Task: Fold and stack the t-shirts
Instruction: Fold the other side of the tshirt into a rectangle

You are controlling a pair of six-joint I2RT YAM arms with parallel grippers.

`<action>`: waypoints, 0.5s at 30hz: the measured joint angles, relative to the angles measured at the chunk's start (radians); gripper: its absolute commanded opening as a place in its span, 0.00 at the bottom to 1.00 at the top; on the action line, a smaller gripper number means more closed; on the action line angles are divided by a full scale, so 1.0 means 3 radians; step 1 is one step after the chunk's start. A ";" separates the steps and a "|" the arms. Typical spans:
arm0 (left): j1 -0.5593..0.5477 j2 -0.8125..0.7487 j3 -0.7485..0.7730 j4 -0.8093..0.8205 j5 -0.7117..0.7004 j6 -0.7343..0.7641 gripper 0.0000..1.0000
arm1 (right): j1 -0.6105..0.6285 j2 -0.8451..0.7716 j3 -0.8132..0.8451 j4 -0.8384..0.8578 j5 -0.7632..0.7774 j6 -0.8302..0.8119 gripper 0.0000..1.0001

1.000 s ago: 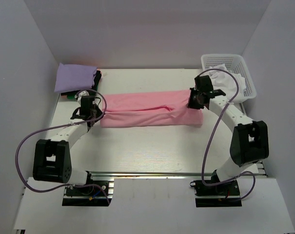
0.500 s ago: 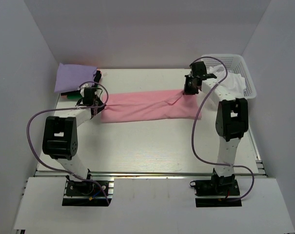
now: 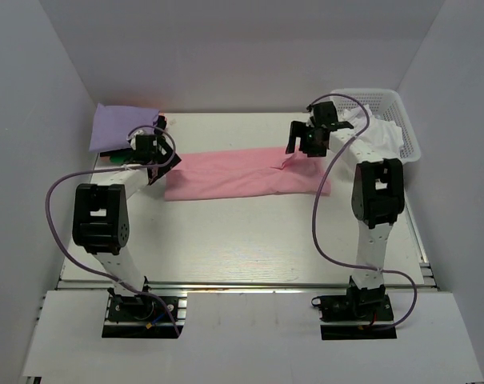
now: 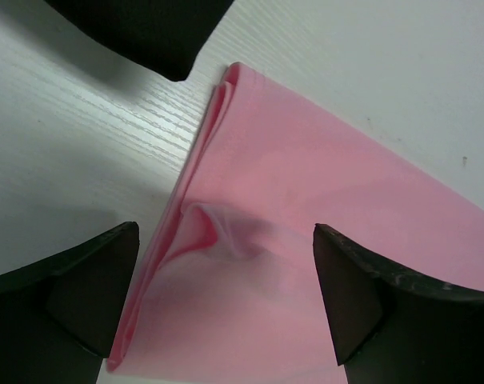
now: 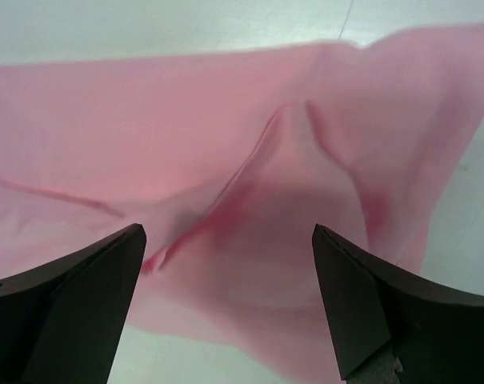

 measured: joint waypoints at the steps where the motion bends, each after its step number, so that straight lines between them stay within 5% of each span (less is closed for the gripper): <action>1: 0.0000 -0.0048 -0.0005 -0.0013 0.0015 0.0005 1.00 | -0.0001 -0.0076 -0.0097 0.0023 -0.0041 0.0001 0.90; 7: -0.0017 -0.0263 -0.0011 -0.0037 0.0154 0.0131 1.00 | 0.0005 -0.0557 -0.0732 0.0237 -0.0599 0.0023 0.90; 15: -0.0032 -0.0385 -0.0174 0.0003 0.0535 0.0389 1.00 | 0.0120 -0.0298 -0.0720 0.0549 -0.1125 0.0066 0.90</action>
